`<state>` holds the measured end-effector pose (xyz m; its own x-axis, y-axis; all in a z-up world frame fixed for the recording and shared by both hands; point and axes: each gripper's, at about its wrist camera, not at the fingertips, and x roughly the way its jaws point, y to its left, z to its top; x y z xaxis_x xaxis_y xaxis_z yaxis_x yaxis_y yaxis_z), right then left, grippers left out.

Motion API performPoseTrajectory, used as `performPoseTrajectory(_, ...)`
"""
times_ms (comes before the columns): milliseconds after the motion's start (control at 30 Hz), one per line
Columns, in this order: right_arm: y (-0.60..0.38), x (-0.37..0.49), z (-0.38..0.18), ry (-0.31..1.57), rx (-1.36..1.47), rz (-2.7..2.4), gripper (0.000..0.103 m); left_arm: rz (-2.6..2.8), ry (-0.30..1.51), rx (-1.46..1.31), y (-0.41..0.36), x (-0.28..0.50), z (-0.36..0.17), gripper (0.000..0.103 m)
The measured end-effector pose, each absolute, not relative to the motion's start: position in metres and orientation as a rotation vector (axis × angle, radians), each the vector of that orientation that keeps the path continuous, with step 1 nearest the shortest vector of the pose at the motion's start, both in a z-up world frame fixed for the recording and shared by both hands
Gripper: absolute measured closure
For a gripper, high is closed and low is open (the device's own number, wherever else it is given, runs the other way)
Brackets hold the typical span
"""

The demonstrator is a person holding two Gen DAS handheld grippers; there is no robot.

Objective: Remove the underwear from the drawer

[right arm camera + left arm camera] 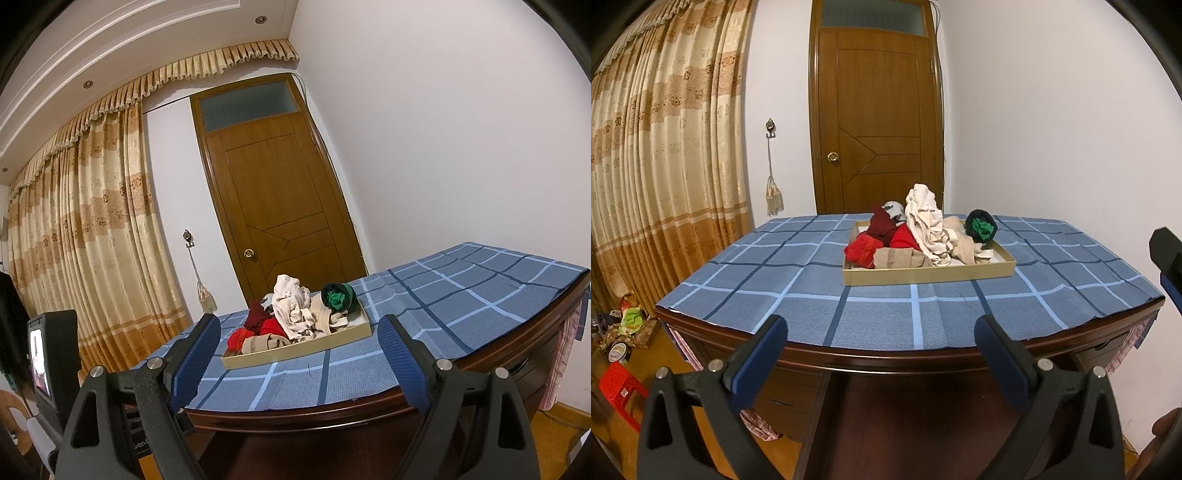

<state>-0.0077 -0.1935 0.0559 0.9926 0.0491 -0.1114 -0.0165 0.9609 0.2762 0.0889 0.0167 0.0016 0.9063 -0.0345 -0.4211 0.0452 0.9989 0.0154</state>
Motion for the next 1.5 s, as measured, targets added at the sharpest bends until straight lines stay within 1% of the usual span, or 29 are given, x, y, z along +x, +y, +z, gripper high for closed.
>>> performPoseTrajectory(633,-0.194,-0.01,0.057,0.115,0.285,0.028,0.014,-0.041,0.435,0.053,0.018,0.09,0.005,0.0)
performPoseTrajectory(833,-0.193,-0.01,0.055,0.118,0.287,0.02,0.014,-0.022,0.433,0.109,0.011,0.094,0.004,0.0)
performPoseTrajectory(967,-0.193,-0.009,0.053,0.122,0.287,0.012,0.014,0.009,0.401,0.184,0.003,0.096,0.004,0.0)
performPoseTrajectory(1233,-0.2,0.005,0.046,0.148,0.304,-0.016,0.014,-0.095,0.484,0.077,0.007,0.121,0.002,0.0)
performPoseTrajectory(1500,-0.207,0.022,0.043,0.157,0.312,-0.036,0.014,-0.154,0.521,0.002,0.009,0.143,0.001,0.0)
